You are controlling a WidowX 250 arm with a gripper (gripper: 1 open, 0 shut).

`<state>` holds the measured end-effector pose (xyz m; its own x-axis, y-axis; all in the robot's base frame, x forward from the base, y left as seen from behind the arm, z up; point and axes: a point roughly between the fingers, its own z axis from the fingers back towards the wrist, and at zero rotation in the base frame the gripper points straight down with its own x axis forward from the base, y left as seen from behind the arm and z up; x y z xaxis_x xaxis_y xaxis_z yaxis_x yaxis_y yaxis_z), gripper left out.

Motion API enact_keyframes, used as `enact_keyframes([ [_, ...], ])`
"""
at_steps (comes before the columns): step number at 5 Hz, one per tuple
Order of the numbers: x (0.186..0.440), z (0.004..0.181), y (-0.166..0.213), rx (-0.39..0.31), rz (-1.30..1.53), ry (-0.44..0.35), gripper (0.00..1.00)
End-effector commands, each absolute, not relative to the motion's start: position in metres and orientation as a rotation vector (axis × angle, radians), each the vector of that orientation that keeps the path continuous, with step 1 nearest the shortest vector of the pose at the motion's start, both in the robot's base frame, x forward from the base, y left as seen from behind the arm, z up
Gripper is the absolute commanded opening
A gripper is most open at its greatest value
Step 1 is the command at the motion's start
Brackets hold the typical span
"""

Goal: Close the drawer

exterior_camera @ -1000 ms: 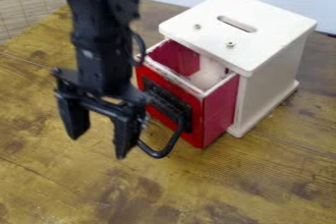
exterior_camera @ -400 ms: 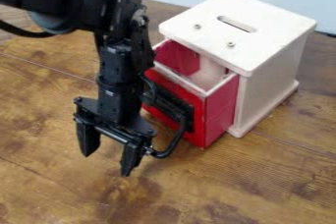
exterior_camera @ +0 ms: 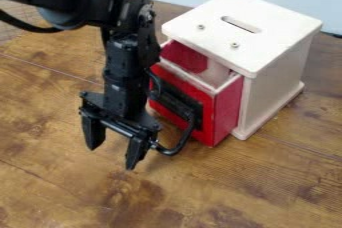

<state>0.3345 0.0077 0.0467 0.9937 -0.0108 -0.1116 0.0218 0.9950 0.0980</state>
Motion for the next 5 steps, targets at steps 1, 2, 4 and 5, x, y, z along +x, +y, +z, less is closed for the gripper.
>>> enact_keyframes([
  [1,0.3550,0.0634,0.0060,0.102,-0.001,0.020,1.00],
  [2,0.3560,0.0633,0.0066,0.103,0.000,0.028,1.00],
  [4,0.3591,0.0625,0.0081,0.103,0.003,0.041,1.00],
  [5,0.3615,0.0599,0.0093,0.102,0.006,0.044,1.00],
])
